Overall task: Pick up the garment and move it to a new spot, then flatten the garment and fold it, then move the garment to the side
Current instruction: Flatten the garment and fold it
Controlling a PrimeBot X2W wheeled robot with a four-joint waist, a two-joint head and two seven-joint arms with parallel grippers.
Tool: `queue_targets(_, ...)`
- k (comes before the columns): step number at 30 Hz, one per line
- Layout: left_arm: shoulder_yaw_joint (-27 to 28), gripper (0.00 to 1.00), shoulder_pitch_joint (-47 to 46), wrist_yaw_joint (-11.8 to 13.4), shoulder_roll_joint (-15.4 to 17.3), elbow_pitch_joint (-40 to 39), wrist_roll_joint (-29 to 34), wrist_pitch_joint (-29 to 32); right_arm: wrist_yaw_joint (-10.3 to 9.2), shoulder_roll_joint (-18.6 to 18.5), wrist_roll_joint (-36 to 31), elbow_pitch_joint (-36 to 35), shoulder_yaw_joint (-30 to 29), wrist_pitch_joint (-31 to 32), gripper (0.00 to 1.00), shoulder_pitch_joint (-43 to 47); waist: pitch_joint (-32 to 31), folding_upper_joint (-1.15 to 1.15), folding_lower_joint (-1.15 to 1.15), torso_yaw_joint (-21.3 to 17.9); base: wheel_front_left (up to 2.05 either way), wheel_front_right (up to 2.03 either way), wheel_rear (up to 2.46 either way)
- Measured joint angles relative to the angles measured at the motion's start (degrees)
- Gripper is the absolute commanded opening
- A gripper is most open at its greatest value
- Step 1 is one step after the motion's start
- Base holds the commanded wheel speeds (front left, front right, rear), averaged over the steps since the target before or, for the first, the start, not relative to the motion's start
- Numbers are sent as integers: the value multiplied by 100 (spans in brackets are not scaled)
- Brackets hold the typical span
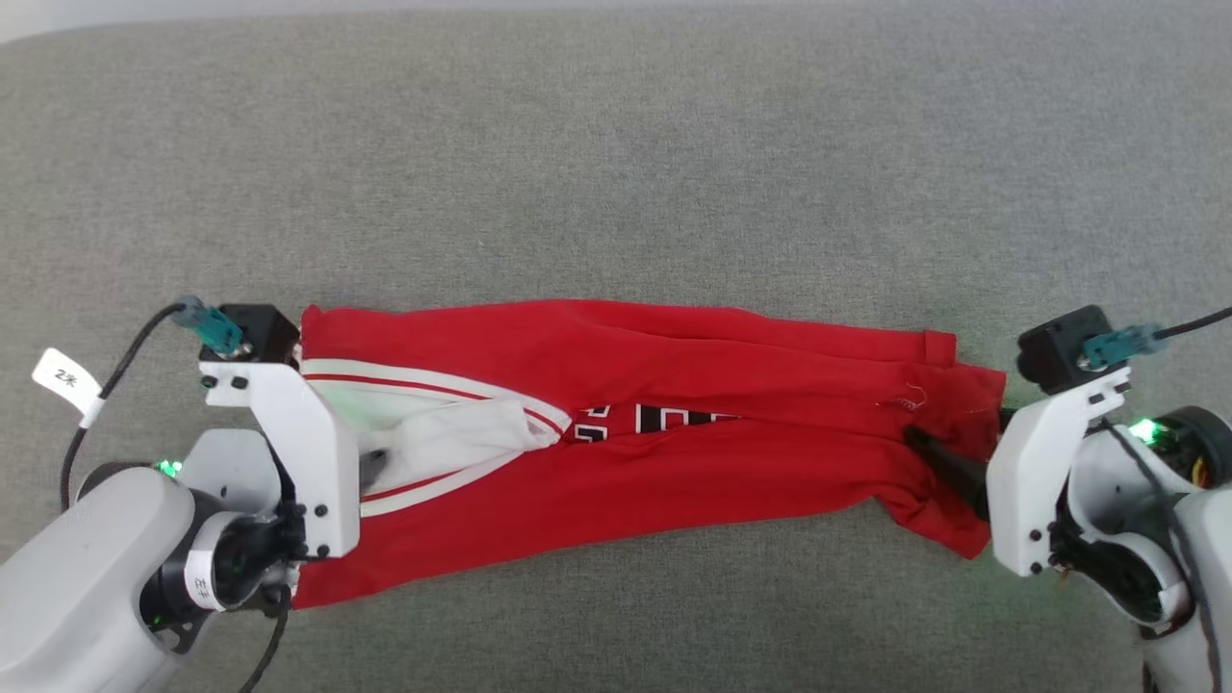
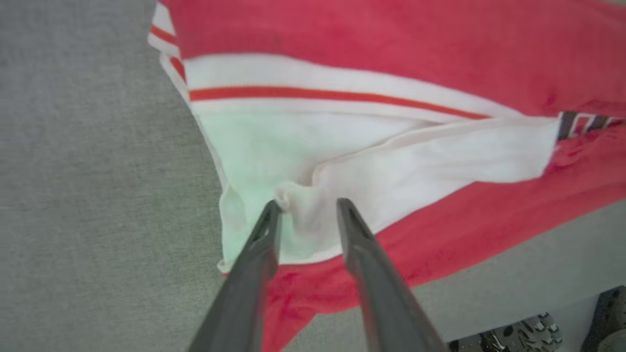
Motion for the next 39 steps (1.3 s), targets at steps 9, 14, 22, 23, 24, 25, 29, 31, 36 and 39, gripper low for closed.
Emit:
queue_targets(9, 404, 100, 177, -401, 36, -215, 252, -1277, 0, 96, 181, -197, -888, 665, 100, 179, -191, 0, 0, 111, 0, 0, 0)
queue_targets(14, 566, 100, 421, -570, -2, -307, 530, -2298, 0, 300, 133, -2, -1216, 932, 100, 236, -205, 0, 0, 234, 0, 0, 0)
queue_targets(22, 739, 100, 976, -825, -278, -125, 946, -3952, -1, 521, 151, 972, -1069, 817, 100, -187, -146, 0, 0, 460, 0, 0, 0)
queue_targets(23, 744, 100, 1031, -859, -326, -79, 983, -4124, -1, 526, 168, 1111, -1023, 811, 100, -245, -142, 0, 0, 493, 0, 0, 0)
queue_targets(24, 767, 100, 1099, -860, -378, -22, 994, -4294, -1, 569, 224, 1248, -1018, 799, 100, -328, -139, 0, 0, 526, 0, 0, 0)
queue_targets(25, 756, 100, 1161, -906, -412, 41, 1016, -4425, -3, 593, 277, 1386, -991, 801, 100, -398, -136, 0, 0, 561, 0, 0, 0)
queue_targets(29, 809, 100, 1419, -1005, -576, 318, 1083, -5064, -38, 469, 482, 1595, -621, 959, 0, -609, -133, 0, 0, 687, 0, 0, 0)
queue_targets(31, 886, 100, 1520, -1042, -680, 445, 1104, -5309, -43, 401, 602, 1621, -522, 938, 0, -659, -140, 0, 0, 733, 0, 0, 0)
queue_targets(36, 1277, 100, 1922, -1206, -958, 650, 1305, -5536, -18, 417, 1054, 1679, -564, 857, 0, -723, -226, 0, 0, 796, 0, 0, 0)
queue_targets(39, 1726, 100, 2154, -1376, -1252, 557, 1661, -5551, -15, 298, 1232, 1661, -714, 906, 0, -716, -293, 0, 0, 804, 0, 0, 0)
